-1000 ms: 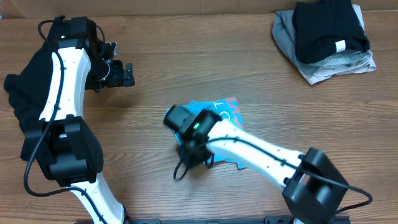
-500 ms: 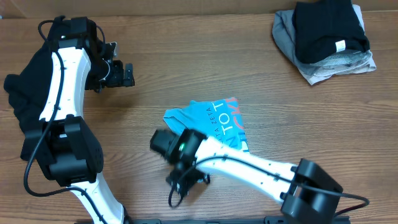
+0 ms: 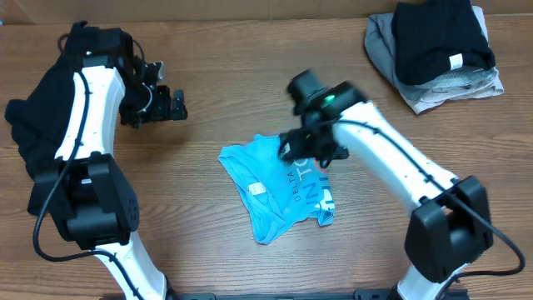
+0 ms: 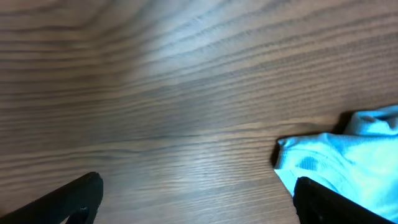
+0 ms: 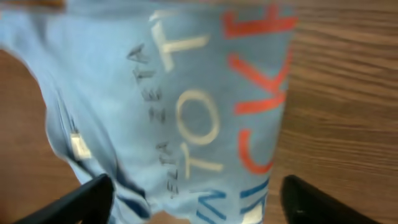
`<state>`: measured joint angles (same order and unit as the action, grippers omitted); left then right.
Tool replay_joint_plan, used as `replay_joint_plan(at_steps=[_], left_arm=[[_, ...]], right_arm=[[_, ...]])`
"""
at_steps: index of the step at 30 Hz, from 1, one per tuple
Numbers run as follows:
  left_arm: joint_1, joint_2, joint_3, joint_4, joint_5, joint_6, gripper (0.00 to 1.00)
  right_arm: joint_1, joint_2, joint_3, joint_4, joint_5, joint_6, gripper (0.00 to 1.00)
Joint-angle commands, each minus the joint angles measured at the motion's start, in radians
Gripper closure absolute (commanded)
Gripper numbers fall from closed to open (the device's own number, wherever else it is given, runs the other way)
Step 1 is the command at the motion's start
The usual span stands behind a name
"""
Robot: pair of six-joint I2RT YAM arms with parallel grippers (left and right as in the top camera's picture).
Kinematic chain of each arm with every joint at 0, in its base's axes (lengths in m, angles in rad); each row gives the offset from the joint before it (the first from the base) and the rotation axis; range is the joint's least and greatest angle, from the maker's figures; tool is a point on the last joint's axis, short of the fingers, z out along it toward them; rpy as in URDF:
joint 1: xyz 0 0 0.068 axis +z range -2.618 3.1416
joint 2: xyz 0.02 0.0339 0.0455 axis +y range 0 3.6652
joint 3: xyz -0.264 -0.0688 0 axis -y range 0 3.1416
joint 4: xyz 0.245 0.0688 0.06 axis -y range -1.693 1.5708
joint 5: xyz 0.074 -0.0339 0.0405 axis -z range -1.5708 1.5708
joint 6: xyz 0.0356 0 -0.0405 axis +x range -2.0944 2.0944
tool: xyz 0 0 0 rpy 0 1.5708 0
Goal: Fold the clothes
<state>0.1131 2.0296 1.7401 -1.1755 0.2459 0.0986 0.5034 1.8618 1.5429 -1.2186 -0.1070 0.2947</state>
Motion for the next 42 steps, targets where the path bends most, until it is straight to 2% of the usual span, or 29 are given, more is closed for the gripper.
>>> replay_joint_plan(at_steps=[1,2,4,5,10,14,22,28,31,34,38,42], left_arm=[[-0.03,0.005,-0.073,0.04,0.04,0.033,0.0],[-0.035,0.005,-0.09,0.053,0.04,0.032,0.0],[-0.043,0.005,-0.128,0.078,0.04,0.032,0.0],[-0.044,0.005,-0.139,0.085,0.04,0.032,0.0],[-0.044,0.005,-0.167,0.1,0.039,0.032,0.0],[-0.044,0.005,-0.167,0.107,0.035,0.032,0.0],[-0.044,0.005,-0.167,0.115,0.035,0.032,0.0],[-0.044,0.005,-0.167,0.118,0.035,0.032,0.0],[-0.045,0.005,-0.167,0.126,0.035,0.032,0.0],[-0.045,0.005,-0.167,0.14,0.036,0.032,0.0],[-0.047,0.005,-0.167,0.141,0.036,0.028,0.0],[-0.047,0.005,-0.167,0.141,0.036,0.028,0.0]], right_arm=[[-0.03,-0.004,-0.054,0.029,-0.073,-0.041,0.31],[-0.034,-0.004,-0.071,0.032,-0.084,-0.041,0.47],[-0.033,-0.004,-0.107,0.035,-0.109,-0.041,0.9],[-0.029,-0.004,-0.116,0.032,-0.122,-0.042,0.96],[-0.008,-0.004,-0.16,-0.007,-0.139,-0.044,0.96],[-0.007,-0.004,-0.238,0.023,-0.139,-0.027,0.96],[-0.07,-0.004,-0.423,0.229,-0.129,0.032,0.96],[-0.197,-0.004,-0.437,0.396,0.037,0.046,0.91],[-0.245,-0.002,-0.438,0.526,0.066,0.005,0.91],[-0.282,0.007,-0.438,0.753,0.074,-0.066,0.89],[-0.292,0.035,-0.437,0.992,0.088,-0.061,0.86],[-0.291,0.072,-0.435,1.138,0.08,-0.05,0.81]])
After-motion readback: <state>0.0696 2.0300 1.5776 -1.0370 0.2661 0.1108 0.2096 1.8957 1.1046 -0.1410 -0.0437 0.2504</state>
